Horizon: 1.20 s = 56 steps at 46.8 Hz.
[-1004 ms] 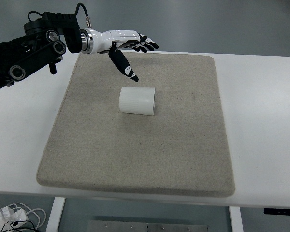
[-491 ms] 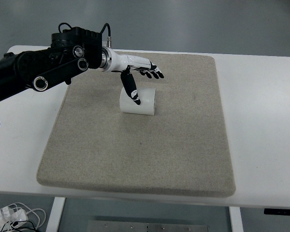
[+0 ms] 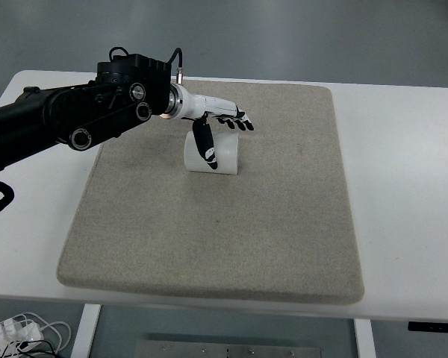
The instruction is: Upright white cup
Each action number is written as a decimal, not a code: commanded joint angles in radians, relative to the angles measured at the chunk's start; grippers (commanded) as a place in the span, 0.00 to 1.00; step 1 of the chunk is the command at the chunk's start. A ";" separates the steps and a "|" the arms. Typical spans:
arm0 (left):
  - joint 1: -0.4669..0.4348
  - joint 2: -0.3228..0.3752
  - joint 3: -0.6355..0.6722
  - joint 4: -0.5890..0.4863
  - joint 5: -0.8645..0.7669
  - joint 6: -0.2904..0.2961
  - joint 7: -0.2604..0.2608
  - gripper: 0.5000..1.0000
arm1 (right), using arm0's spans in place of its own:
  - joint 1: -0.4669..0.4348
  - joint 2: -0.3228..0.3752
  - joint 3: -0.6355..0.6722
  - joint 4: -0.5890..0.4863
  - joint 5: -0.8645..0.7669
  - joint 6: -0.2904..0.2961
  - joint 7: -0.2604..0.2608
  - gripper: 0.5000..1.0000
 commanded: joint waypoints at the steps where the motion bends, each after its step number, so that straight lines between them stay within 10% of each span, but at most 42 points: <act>1: 0.000 0.000 0.008 0.000 0.002 0.000 0.000 0.97 | 0.000 0.000 0.000 0.000 0.000 0.000 0.000 0.90; 26: -0.001 -0.002 0.037 0.002 0.027 0.000 0.000 0.86 | 0.000 0.000 0.000 0.000 0.001 0.000 0.000 0.90; 38: 0.000 -0.002 0.037 0.002 0.063 0.009 0.001 0.32 | 0.000 0.000 0.000 -0.001 0.000 0.000 0.000 0.90; 44: 0.000 -0.002 0.032 0.000 0.067 0.021 0.001 0.26 | 0.000 0.000 0.000 0.000 0.000 0.000 0.000 0.90; 47: 0.000 -0.002 0.026 0.000 0.063 0.021 0.000 0.00 | 0.000 0.000 0.000 0.000 0.000 0.000 0.000 0.90; 56: 0.003 0.001 -0.029 0.002 0.028 0.015 -0.006 0.00 | 0.000 0.000 0.000 0.000 0.000 0.000 0.000 0.90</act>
